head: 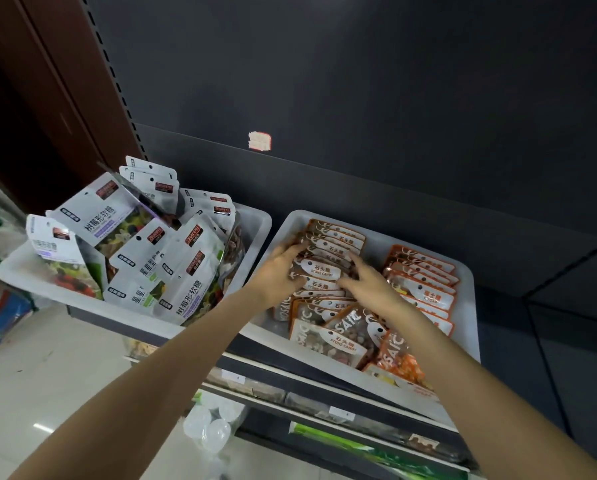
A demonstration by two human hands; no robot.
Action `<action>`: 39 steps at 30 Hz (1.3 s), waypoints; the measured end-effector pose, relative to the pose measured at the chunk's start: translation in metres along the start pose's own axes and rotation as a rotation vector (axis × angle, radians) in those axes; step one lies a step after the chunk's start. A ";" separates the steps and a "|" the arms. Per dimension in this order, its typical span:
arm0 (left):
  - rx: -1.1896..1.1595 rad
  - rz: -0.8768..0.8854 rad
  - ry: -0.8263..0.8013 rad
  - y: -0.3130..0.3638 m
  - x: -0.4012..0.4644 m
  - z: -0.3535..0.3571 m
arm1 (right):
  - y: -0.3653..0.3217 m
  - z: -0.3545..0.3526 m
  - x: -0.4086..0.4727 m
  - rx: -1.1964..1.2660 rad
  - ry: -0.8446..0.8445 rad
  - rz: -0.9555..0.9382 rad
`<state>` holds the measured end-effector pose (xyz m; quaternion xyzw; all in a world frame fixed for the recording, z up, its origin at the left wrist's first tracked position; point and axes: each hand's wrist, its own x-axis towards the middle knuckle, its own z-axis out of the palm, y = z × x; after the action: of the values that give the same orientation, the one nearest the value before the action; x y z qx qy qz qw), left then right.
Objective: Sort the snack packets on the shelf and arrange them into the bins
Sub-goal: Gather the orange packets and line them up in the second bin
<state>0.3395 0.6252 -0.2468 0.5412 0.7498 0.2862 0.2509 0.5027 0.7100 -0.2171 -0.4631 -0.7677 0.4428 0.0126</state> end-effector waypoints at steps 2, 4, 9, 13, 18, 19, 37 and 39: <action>0.051 0.082 0.019 -0.003 -0.013 -0.002 | 0.012 -0.008 -0.008 -0.090 0.054 -0.054; 0.100 0.159 0.020 -0.009 -0.027 -0.007 | 0.019 -0.013 -0.019 -0.150 0.058 -0.110; 0.409 0.133 -0.093 -0.015 -0.044 -0.014 | 0.023 -0.012 -0.031 -0.353 0.048 -0.145; 0.603 0.121 -0.092 -0.004 -0.031 -0.013 | 0.017 -0.003 -0.030 -0.409 0.167 -0.125; 0.546 0.193 -0.028 0.011 -0.012 -0.026 | -0.005 0.016 -0.043 -0.305 0.168 -0.161; 0.517 0.196 -0.064 0.007 -0.014 -0.025 | -0.007 0.019 -0.047 -0.292 0.165 -0.132; 0.255 0.342 -0.148 -0.041 -0.054 -0.031 | -0.034 0.071 -0.071 -0.476 0.362 -0.160; 0.309 0.367 -0.109 -0.043 -0.052 -0.033 | -0.021 0.056 -0.078 -0.518 0.399 -0.017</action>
<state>0.3033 0.5599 -0.2501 0.7149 0.6591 0.1794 0.1490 0.5087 0.6124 -0.2065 -0.5223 -0.8409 0.1334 0.0482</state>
